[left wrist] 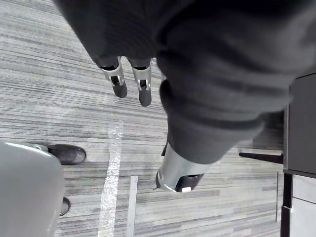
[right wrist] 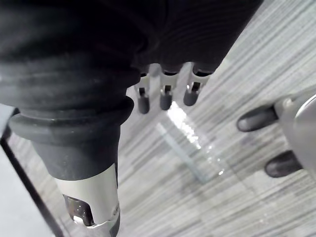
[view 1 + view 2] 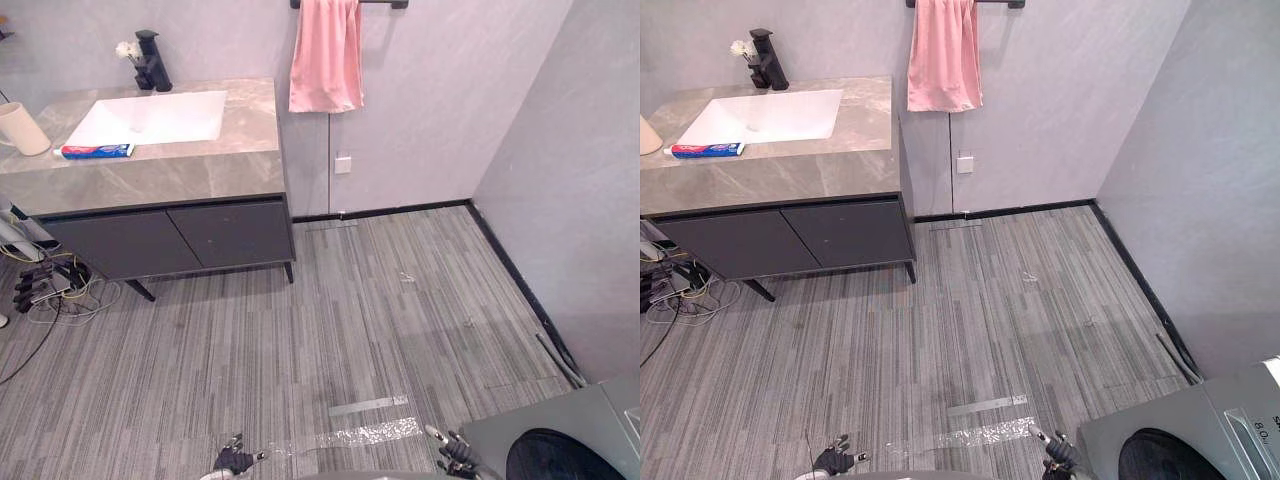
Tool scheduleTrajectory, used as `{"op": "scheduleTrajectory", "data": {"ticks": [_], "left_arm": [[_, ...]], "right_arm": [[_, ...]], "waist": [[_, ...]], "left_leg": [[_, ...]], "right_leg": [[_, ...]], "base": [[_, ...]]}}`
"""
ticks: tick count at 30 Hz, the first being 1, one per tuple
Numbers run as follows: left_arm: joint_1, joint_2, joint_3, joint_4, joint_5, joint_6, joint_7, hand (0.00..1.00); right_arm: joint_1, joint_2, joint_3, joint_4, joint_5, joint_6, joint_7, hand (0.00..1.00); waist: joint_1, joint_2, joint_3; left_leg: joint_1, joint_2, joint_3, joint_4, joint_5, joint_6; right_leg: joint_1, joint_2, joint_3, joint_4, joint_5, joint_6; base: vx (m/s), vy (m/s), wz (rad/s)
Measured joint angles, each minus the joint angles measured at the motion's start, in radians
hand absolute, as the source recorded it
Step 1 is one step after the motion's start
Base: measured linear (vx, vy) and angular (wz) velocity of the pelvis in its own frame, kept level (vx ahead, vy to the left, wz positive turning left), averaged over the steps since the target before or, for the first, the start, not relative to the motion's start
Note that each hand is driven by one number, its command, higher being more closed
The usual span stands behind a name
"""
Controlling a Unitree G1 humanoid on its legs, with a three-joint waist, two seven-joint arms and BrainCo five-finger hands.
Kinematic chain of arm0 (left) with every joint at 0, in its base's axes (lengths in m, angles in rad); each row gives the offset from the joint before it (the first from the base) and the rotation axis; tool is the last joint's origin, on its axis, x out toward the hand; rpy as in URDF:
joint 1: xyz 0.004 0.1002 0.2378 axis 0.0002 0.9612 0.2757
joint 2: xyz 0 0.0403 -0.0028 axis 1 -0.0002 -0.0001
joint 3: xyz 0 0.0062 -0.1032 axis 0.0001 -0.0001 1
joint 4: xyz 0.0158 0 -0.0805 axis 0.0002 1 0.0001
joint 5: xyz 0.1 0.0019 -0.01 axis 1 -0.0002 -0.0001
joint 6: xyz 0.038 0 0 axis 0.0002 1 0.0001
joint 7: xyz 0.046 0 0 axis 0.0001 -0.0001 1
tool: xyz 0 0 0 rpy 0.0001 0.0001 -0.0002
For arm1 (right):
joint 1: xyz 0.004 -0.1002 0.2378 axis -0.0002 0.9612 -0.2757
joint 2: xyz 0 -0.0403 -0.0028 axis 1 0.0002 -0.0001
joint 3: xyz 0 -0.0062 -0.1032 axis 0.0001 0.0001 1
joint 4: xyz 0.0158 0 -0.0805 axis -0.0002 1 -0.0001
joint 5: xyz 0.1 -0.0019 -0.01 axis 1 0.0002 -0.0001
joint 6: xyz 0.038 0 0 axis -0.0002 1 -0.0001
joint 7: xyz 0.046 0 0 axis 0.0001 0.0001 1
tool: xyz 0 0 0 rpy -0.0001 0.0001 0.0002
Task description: Organize washtable
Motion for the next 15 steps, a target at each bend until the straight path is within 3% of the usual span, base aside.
{"op": "scheduleTrajectory", "data": {"ticks": [15], "left_arm": [[0.012, -0.016, 0.036, 0.009, -0.01, -0.006, 0.02, 0.0]], "right_arm": [[0.08, 0.029, -0.08, 0.01, -0.002, 0.005, -0.004, 0.0]], "waist": [[-0.002, 0.004, 0.016]], "left_leg": [[-0.003, -0.014, 0.028, -0.001, 0.0, 0.001]], "right_leg": [[-0.017, -0.012, 0.026, 0.0, 0.0, 0.0]], "base": [[-0.05, 0.002, -0.06]]}}
